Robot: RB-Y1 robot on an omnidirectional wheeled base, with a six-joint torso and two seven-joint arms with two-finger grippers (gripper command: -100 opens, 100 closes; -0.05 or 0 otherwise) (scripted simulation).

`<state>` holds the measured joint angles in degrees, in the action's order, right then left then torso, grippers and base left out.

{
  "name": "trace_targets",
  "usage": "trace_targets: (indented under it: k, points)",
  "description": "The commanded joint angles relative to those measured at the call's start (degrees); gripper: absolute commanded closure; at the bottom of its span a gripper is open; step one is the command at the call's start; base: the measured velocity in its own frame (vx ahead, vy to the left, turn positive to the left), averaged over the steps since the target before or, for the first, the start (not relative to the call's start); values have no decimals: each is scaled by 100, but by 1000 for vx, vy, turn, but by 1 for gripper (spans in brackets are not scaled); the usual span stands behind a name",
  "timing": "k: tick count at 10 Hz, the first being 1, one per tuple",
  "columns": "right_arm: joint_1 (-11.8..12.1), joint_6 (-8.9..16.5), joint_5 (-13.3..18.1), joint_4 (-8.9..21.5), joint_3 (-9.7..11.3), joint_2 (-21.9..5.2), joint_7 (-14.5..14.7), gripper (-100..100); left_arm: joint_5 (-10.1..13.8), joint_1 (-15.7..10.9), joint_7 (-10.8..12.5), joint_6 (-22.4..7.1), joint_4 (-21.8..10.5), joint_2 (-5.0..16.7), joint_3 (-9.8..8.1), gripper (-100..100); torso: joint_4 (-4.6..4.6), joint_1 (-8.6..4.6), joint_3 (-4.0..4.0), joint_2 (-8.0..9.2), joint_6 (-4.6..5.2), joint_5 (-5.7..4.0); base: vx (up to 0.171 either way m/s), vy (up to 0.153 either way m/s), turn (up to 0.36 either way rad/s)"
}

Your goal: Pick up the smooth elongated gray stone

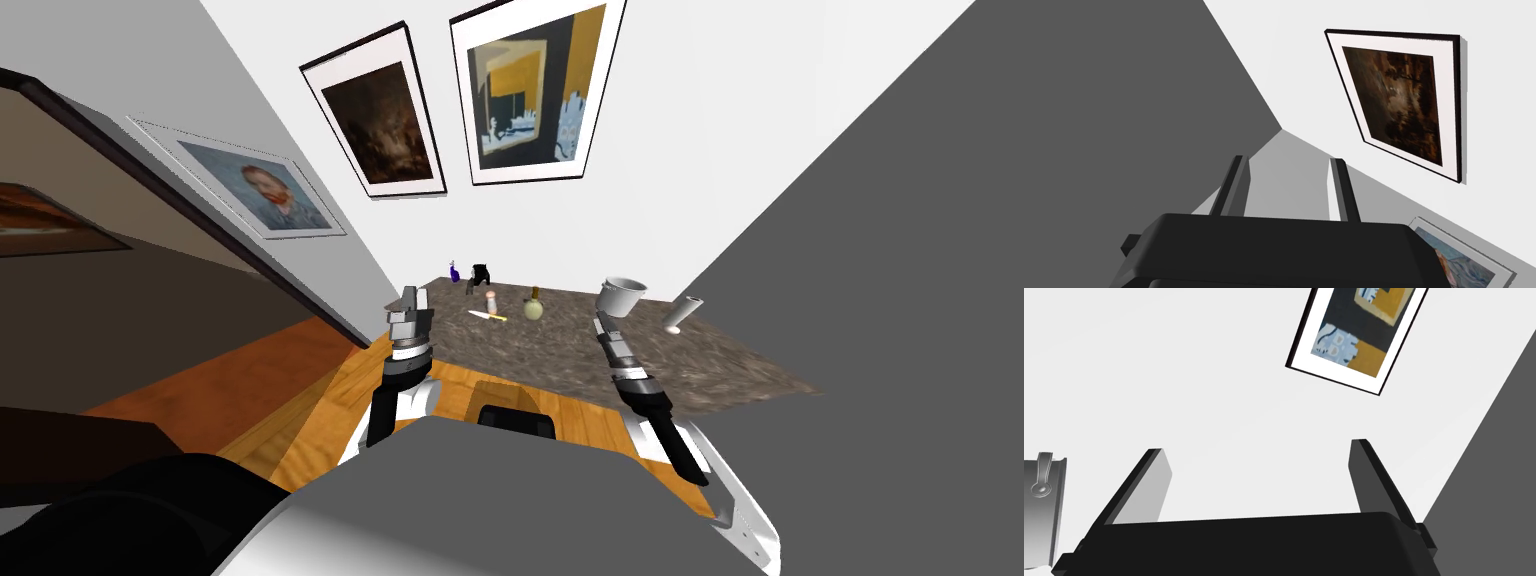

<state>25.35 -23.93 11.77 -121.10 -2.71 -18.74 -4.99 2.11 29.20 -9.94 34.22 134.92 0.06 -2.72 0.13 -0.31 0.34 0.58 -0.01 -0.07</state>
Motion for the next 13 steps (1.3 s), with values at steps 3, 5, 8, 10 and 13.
trace_targets:
  k: [3,5,8,10,13]
  points:
    - [-23,-142,339,406,-52,-607,40,-100,0,0,0,0,0,0,0,0,0,9,-2,-3,0,2,-158,-61,74]
    - [-42,-202,475,610,-38,-942,55,-100,0,1,0,0,0,0,0,0,1,2,-1,-5,2,0,-115,-69,79]
    - [-71,-335,750,1068,57,-1419,87,-100,0,1,0,0,0,0,0,0,-5,6,-15,-29,1,0,-91,-55,129]
    - [-83,-407,888,1320,136,-1692,103,-100,0,2,0,0,0,0,0,0,-6,10,-18,-33,2,2,-75,-46,118]
    - [-96,-483,1023,1586,233,-2035,120,-100,0,1,0,0,0,0,0,0,-9,15,-25,-44,-2,2,-51,-30,118]
